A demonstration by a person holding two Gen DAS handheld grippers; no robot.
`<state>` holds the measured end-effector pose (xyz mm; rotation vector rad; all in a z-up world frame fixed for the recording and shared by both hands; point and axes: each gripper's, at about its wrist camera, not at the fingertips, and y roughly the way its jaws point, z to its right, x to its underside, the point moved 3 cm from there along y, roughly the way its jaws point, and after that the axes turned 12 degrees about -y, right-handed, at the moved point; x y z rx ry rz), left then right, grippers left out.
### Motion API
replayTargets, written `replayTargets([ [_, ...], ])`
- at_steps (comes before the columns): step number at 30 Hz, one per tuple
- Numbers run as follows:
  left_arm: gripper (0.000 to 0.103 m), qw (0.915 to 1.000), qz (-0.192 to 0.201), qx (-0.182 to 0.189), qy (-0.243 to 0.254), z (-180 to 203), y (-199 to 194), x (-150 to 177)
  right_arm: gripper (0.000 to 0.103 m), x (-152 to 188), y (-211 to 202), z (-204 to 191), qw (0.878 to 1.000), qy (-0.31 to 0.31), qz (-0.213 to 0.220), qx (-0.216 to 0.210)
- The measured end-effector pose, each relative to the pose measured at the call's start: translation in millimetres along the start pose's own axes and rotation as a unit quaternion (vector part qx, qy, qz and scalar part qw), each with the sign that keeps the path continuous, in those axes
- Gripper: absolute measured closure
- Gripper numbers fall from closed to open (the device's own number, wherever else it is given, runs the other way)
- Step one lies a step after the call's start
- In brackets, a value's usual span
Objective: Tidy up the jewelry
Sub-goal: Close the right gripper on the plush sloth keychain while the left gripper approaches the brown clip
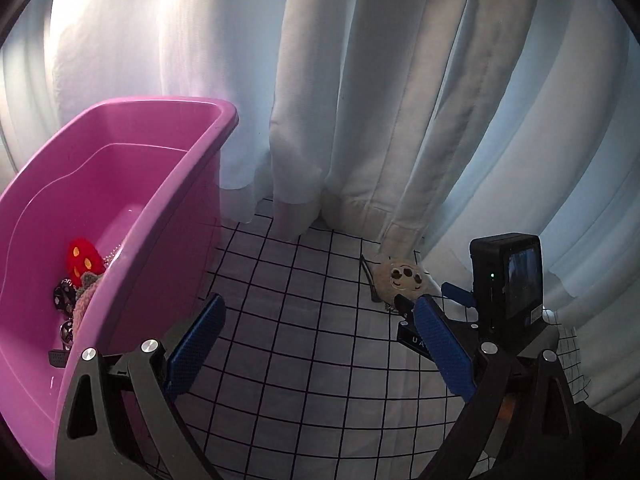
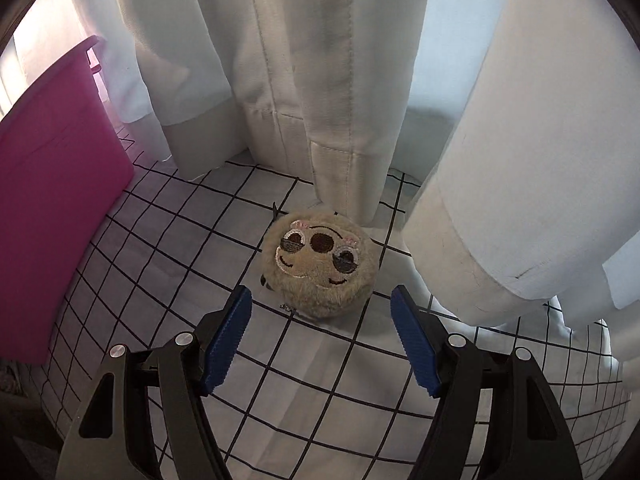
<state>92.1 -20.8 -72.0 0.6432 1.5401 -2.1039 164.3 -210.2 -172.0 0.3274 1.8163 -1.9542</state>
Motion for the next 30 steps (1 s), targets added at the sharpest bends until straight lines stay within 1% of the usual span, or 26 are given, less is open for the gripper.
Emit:
replayTargets([
  [2,0.010,0.9999,-0.002,-0.010,-0.006,-3.7,9.3,3.7,0.034,-3.2,8.1,-4.0,1.000,-0.015,0.004,0.004],
  [5,0.010,0.9996,-0.009,-0.022,-0.013,-3.8,26.2,7.0,0.034,-5.6,22.2,-6.5,0.999,-0.023,-0.004,0.024],
  [7,0.010,0.9995,-0.011,-0.023,-0.018,-1.7,36.7,8.0,0.034,-4.1,31.9,-0.5,1.000,-0.011,-0.012,0.027],
  [9,0.010,0.9994,-0.011,-0.027,-0.015,1.9,46.4,7.8,0.034,-2.1,37.1,6.1,1.000,0.005,-0.010,0.021],
  [11,0.010,0.9994,-0.014,-0.028,-0.013,5.9,58.3,7.6,0.034,2.2,36.8,16.5,0.999,0.017,-0.008,0.025],
  [13,0.010,0.9995,-0.018,-0.023,-0.011,9.6,71.4,8.1,0.034,6.7,35.6,26.6,0.999,0.031,-0.004,0.013],
  [15,0.010,0.9995,-0.024,-0.019,-0.008,13.2,86.0,9.5,0.034,9.1,32.2,32.6,0.999,0.038,0.009,-0.005],
  [17,0.010,0.9993,-0.030,-0.020,-0.006,15.0,102.2,11.7,0.034,8.3,29.9,32.8,0.999,0.028,0.021,-0.015],
  [19,0.010,0.9990,-0.037,-0.021,-0.012,13.2,113.0,13.5,0.034,5.6,32.8,29.8,0.999,0.017,0.022,-0.020],
  [23,0.010,0.9981,-0.048,-0.021,-0.032,4.5,124.1,15.4,0.034,-3.1,44.8,22.8,0.999,0.015,0.023,-0.028],
  [25,0.010,0.9980,-0.048,-0.022,-0.035,1.7,127.9,14.9,0.034,-9.8,51.1,21.5,0.999,0.017,0.024,-0.027],
  [27,0.010,0.9981,-0.046,-0.025,-0.032,0.8,131.5,14.7,0.034,-14.7,58.2,21.9,0.999,0.027,0.023,-0.036],
  [30,0.010,0.9981,-0.049,-0.028,-0.027,2.4,138.6,14.3,0.035,-15.1,59.4,26.0,0.997,0.044,0.044,-0.034],
])
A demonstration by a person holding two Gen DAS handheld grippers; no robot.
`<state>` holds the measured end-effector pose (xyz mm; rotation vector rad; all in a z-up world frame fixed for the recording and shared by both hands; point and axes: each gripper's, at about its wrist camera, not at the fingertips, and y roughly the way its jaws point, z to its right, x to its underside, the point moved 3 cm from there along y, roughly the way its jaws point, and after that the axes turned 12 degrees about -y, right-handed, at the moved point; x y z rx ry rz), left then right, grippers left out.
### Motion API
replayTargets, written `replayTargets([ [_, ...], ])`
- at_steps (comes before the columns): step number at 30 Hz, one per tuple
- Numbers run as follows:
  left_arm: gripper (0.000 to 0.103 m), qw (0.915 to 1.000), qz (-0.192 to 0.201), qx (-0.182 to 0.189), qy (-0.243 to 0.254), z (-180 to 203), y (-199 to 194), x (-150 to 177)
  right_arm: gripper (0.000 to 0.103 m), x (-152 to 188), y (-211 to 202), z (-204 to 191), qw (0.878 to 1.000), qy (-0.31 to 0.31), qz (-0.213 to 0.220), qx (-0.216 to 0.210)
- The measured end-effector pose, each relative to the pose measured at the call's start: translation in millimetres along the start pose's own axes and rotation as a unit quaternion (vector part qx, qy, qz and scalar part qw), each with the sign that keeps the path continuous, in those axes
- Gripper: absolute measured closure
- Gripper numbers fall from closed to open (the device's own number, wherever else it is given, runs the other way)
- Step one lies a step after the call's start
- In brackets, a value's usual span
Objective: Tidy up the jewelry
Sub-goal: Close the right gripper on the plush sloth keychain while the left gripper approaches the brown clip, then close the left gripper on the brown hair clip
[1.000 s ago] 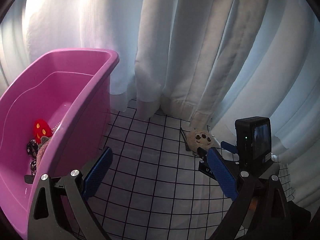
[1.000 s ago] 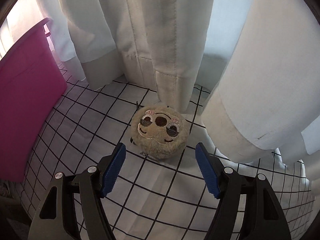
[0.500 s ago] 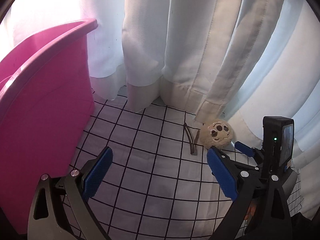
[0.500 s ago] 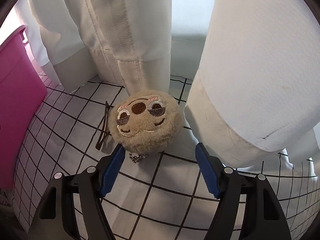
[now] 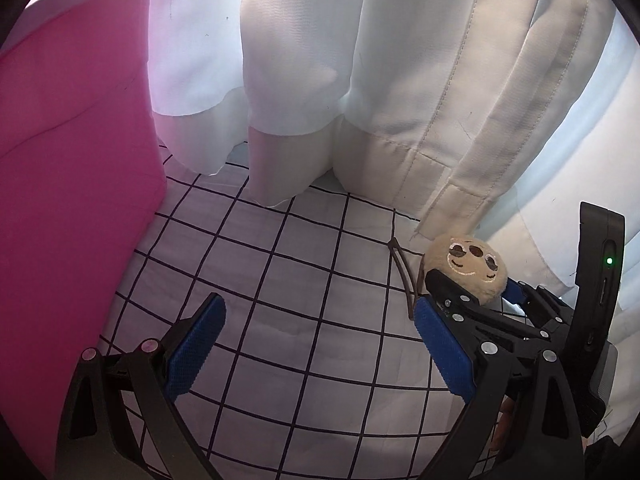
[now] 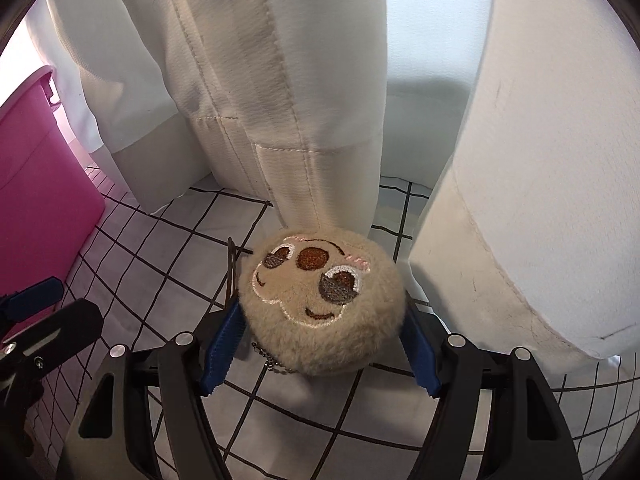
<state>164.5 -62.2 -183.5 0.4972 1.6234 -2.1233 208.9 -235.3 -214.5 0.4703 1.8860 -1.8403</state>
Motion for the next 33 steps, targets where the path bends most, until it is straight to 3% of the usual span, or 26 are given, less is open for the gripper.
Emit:
replayTargets([
  [3,0.010,1.0000,-0.002,0.006,0.007,6.2,6.6,0.7,0.042,4.6,-3.7,2.2,1.000,-0.003,0.013,0.009],
  [18,0.009,0.9974,-0.025,0.014,0.066,54.2,61.0,13.6,0.042,45.6,-26.9,42.5,0.998,0.032,0.026,0.054],
  [29,0.008,0.9932,0.019,-0.032,0.110,87.6,73.6,19.3,0.042,54.7,-23.9,46.3,0.997,0.024,0.015,0.075],
  [33,0.020,0.9922,0.025,-0.037,0.117,91.1,70.7,24.5,0.042,53.2,-18.8,39.5,0.997,0.019,0.009,0.080],
])
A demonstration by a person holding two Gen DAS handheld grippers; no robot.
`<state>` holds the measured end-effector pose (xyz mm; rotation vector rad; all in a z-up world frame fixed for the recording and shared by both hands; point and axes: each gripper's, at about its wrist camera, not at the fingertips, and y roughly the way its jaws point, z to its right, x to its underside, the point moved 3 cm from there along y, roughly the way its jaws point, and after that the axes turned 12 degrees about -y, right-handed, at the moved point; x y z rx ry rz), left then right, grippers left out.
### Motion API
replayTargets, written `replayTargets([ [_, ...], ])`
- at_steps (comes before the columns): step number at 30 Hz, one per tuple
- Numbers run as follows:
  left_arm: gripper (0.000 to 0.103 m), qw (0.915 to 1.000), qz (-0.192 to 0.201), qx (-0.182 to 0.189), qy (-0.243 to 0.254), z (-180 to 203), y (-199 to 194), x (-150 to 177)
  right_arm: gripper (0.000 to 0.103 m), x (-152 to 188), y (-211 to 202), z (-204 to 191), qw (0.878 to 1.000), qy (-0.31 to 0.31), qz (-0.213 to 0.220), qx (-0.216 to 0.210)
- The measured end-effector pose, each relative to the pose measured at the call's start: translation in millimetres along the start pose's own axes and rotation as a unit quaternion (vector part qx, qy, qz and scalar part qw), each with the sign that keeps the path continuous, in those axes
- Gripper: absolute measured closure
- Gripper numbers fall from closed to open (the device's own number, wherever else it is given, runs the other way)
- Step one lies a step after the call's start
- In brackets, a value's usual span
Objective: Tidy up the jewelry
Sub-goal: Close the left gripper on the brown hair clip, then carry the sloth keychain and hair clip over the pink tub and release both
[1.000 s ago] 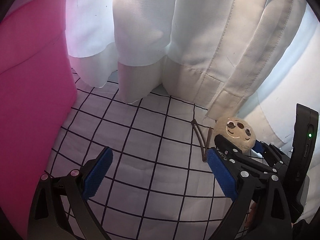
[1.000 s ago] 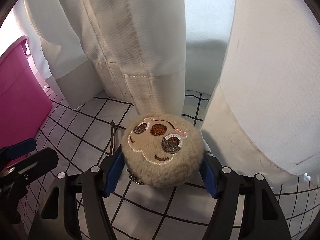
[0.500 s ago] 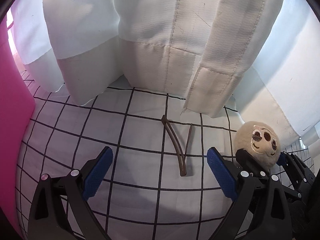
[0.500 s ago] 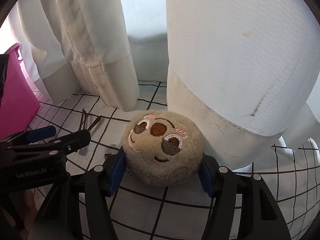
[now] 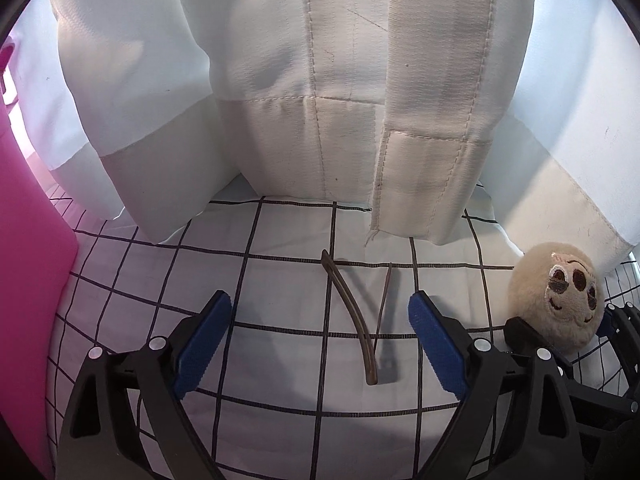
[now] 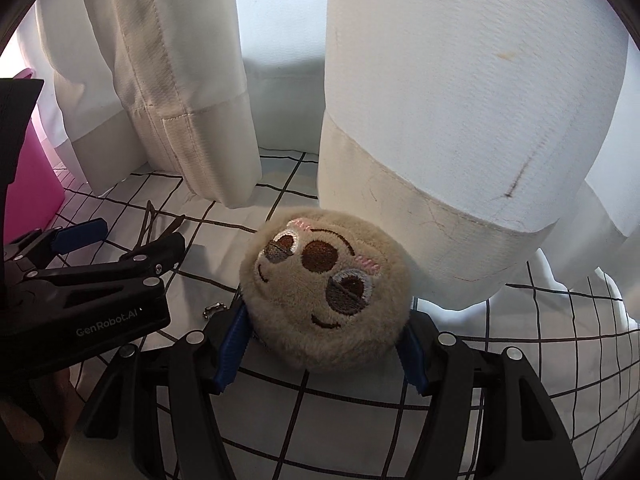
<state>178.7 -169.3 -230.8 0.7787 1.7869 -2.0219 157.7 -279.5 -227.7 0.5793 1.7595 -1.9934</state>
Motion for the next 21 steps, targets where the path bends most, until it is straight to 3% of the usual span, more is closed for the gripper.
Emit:
replayTargets([
  [2,0.032,0.9998,0.001,0.011,0.018,5.8,-4.1,6.5,0.042,-1.0,2.6,-1.5,1.000,0.009,0.000,-0.001],
  [4,0.059,0.9989,-0.001,0.028,0.037,11.2,-9.4,12.3,0.042,-0.7,2.3,0.2,1.000,0.014,0.002,-0.001],
  [7,0.089,0.9978,0.002,0.038,0.055,25.8,-14.7,19.8,0.045,1.9,-3.1,7.2,1.000,0.021,0.007,-0.006],
  [11,0.093,0.9981,0.000,0.047,0.041,27.2,-19.4,26.1,0.050,3.0,-5.5,10.5,0.999,0.027,0.013,-0.014],
  [21,0.094,0.9982,0.020,0.047,0.031,11.4,-52.9,47.2,0.051,14.0,-26.1,11.5,0.999,0.022,0.033,-0.018],
])
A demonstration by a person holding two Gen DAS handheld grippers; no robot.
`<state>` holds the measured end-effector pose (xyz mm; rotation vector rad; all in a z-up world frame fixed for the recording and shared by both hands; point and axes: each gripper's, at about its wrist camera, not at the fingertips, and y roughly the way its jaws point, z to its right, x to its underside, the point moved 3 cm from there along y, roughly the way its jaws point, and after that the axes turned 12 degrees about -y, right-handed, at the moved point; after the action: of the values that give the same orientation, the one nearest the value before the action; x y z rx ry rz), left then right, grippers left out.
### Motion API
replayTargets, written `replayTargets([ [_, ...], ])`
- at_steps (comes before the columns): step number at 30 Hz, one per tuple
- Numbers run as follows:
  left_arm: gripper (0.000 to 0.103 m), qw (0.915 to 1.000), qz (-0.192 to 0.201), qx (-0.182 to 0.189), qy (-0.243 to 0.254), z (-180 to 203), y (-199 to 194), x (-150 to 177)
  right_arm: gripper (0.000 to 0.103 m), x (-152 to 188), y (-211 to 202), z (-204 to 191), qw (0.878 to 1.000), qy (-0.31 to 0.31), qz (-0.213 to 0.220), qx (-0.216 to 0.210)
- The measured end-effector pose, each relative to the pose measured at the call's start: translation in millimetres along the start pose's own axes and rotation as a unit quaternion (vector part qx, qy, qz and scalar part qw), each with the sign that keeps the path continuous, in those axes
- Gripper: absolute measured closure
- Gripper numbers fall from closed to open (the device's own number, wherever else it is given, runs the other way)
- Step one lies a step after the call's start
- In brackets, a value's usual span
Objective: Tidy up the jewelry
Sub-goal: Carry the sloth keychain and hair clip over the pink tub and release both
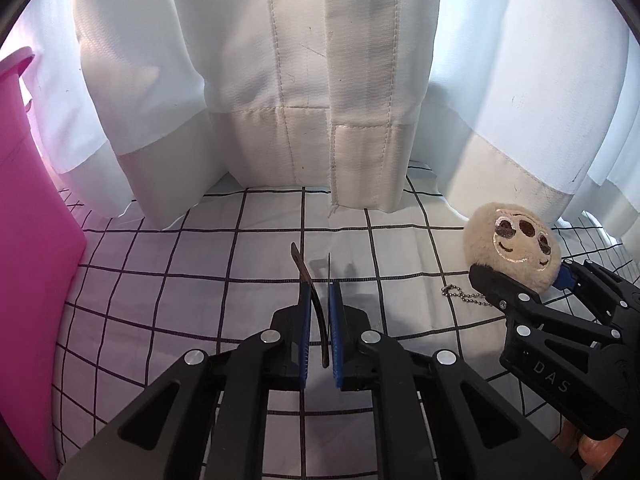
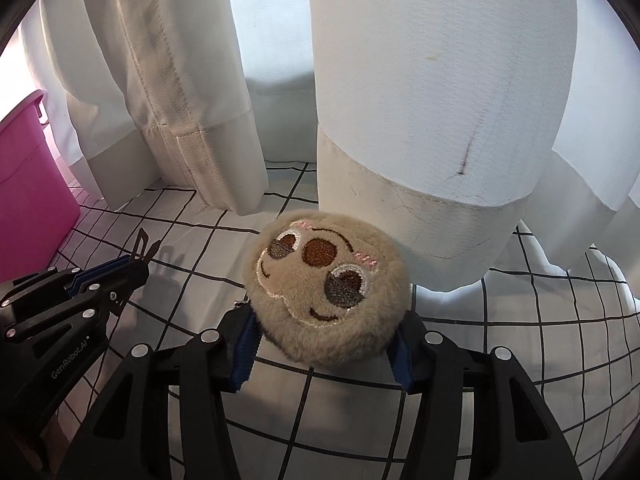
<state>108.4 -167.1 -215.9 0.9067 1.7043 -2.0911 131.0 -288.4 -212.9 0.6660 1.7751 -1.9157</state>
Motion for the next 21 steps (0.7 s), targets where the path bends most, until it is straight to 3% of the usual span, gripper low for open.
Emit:
replayTargets([
  [8,0.094,0.9996,0.016,0.004,-0.020,-7.4,-20.2,0.3,0.051,0.6,-14.1,-12.5,1.000,-0.004,0.006,-0.010],
  [21,0.094,0.9969,0.061,0.025,-0.043,-46.8,-102.4,-32.1,0.051,-24.5,-89.5,-48.1,0.998,-0.017,0.058,-0.022],
])
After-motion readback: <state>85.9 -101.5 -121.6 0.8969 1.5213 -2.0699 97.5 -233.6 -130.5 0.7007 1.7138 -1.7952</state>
